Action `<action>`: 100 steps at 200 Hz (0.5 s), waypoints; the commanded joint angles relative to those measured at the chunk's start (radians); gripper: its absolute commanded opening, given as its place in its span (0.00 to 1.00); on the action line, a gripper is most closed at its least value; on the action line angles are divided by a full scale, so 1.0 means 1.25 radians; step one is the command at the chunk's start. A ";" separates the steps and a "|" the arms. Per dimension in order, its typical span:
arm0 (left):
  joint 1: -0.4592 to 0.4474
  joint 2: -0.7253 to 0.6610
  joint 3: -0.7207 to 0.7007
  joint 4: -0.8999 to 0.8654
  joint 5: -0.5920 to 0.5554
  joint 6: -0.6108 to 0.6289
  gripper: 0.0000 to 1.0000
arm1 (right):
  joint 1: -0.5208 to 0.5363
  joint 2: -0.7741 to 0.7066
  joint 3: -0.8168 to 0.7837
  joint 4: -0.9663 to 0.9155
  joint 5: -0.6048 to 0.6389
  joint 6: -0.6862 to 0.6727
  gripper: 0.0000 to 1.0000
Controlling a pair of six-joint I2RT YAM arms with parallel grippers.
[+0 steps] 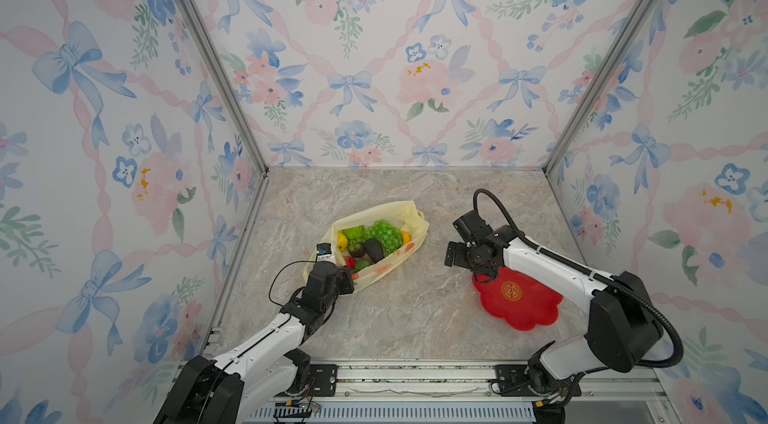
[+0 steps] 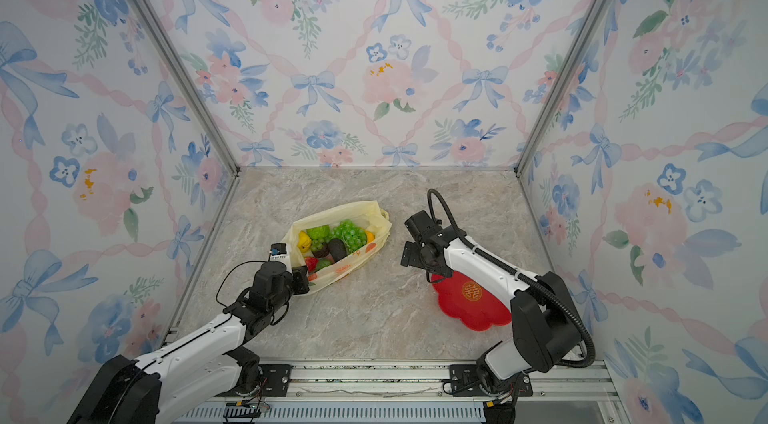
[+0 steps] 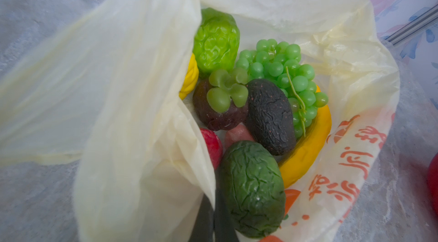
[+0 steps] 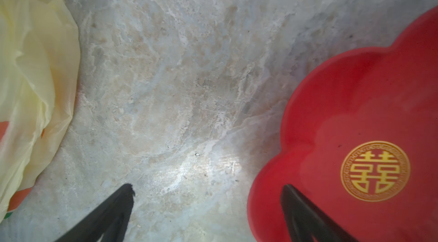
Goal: Take fruits out of the plastic bag
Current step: Move the plate to the bottom-center of the table.
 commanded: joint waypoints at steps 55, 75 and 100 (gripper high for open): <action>-0.005 -0.003 -0.011 0.013 0.000 0.020 0.00 | -0.288 -0.073 0.049 -0.066 0.077 -0.159 0.99; -0.004 0.000 -0.010 0.013 0.001 0.020 0.00 | -0.375 -0.050 0.048 -0.047 0.053 -0.174 0.99; -0.004 0.003 -0.008 0.012 0.001 0.022 0.00 | -0.465 -0.023 0.022 0.002 -0.006 -0.177 0.99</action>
